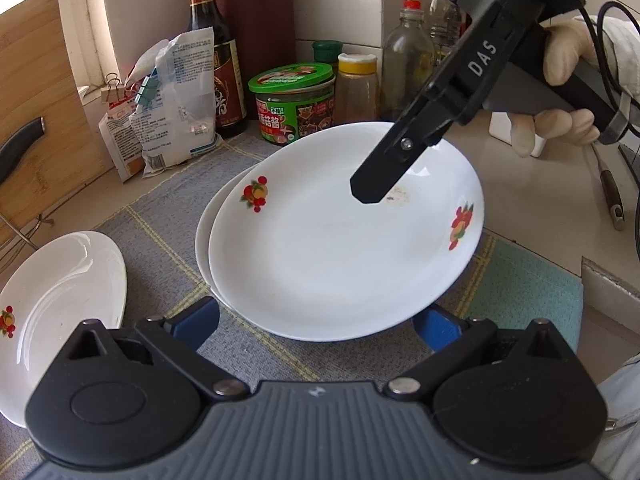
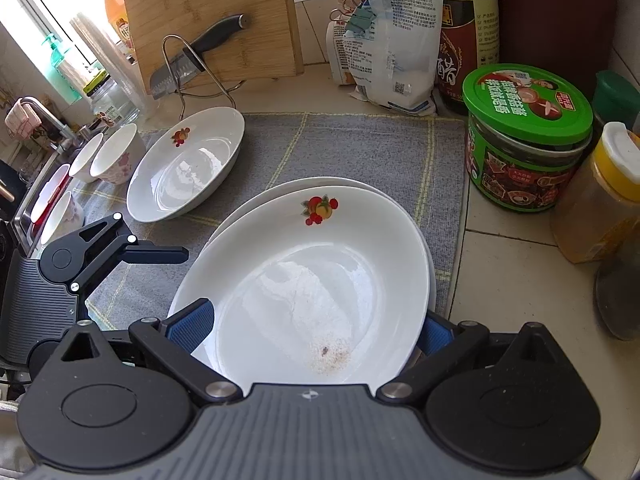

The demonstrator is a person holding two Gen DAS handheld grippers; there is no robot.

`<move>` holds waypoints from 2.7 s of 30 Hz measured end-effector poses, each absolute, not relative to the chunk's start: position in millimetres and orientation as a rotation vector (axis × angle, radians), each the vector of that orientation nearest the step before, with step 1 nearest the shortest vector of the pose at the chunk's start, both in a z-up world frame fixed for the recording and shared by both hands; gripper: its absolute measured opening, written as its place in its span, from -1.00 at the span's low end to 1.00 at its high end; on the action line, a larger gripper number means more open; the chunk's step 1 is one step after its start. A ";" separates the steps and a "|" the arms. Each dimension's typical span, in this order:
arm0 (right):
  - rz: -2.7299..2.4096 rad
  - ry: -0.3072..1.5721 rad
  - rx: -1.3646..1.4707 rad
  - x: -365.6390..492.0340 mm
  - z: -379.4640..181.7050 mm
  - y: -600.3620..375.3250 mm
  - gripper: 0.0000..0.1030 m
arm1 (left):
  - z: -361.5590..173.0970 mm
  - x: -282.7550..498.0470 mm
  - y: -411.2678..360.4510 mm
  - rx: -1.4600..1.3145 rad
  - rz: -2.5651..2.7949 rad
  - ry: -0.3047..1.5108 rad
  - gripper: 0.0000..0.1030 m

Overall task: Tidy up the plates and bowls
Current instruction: 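Lower the large flower plate onto the flower plate beside the green jar, then open the right gripper to release the plate onto the stack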

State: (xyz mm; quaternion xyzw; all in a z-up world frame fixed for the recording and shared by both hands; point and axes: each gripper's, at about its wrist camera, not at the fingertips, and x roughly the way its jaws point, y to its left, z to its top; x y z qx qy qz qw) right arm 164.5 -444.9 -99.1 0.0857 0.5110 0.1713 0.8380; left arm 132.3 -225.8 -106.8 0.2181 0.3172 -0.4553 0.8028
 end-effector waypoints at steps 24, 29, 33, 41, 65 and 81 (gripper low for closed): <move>0.309 1.087 0.171 151.1 -95.3 -439.8 1.00 | -101.8 123.8 -221.8 0.436 -0.954 0.672 0.99; 0.308 1.086 0.168 148.6 -94.8 -438.7 1.00 | -99.9 122.5 -222.3 0.435 -0.946 0.669 0.99; 0.307 1.087 0.162 146.9 -93.7 -438.0 1.00 | -100.0 122.6 -223.1 0.437 -0.945 0.665 0.99; 0.307 1.087 0.146 145.7 -91.1 -436.6 1.00 | -102.5 125.1 -222.3 0.420 -0.938 0.671 0.99; 0.289 1.108 0.051 142.7 -92.1 -424.4 1.00 | -99.3 124.0 -228.2 0.403 -0.944 0.661 0.99; 0.283 1.076 -0.009 133.5 -83.4 -420.4 1.00 | -89.9 125.1 -220.8 0.350 -0.928 0.644 0.99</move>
